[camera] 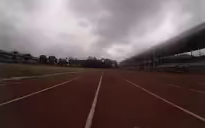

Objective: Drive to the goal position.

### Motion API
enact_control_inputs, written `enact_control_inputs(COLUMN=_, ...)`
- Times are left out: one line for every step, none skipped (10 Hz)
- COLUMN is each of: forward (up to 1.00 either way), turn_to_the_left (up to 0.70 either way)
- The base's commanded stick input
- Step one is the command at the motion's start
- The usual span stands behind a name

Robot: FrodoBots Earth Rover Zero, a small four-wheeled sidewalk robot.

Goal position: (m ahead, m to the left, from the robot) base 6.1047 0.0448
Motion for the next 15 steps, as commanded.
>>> enact_control_inputs(forward=0.7, turn_to_the_left=0.0)
enact_control_inputs(forward=0.7, turn_to_the_left=0.0)
enact_control_inputs(forward=0.7, turn_to_the_left=0.0)
enact_control_inputs(forward=0.7, turn_to_the_left=0.0)
enact_control_inputs(forward=0.7, turn_to_the_left=0.0)
enact_control_inputs(forward=0.7, turn_to_the_left=0.0)
enact_control_inputs(forward=0.7, turn_to_the_left=0.0)
enact_control_inputs(forward=0.7, turn_to_the_left=0.0)
enact_control_inputs(forward=0.7, turn_to_the_left=0.0)
enact_control_inputs(forward=0.7, turn_to_the_left=0.0)
enact_control_inputs(forward=0.7, turn_to_the_left=0.0)
enact_control_inputs(forward=0.7, turn_to_the_left=0.0)
enact_control_inputs(forward=0.7, turn_to_the_left=0.0)
enact_control_inputs(forward=0.7, turn_to_the_left=0.0)
enact_control_inputs(forward=0.7, turn_to_the_left=0.0)
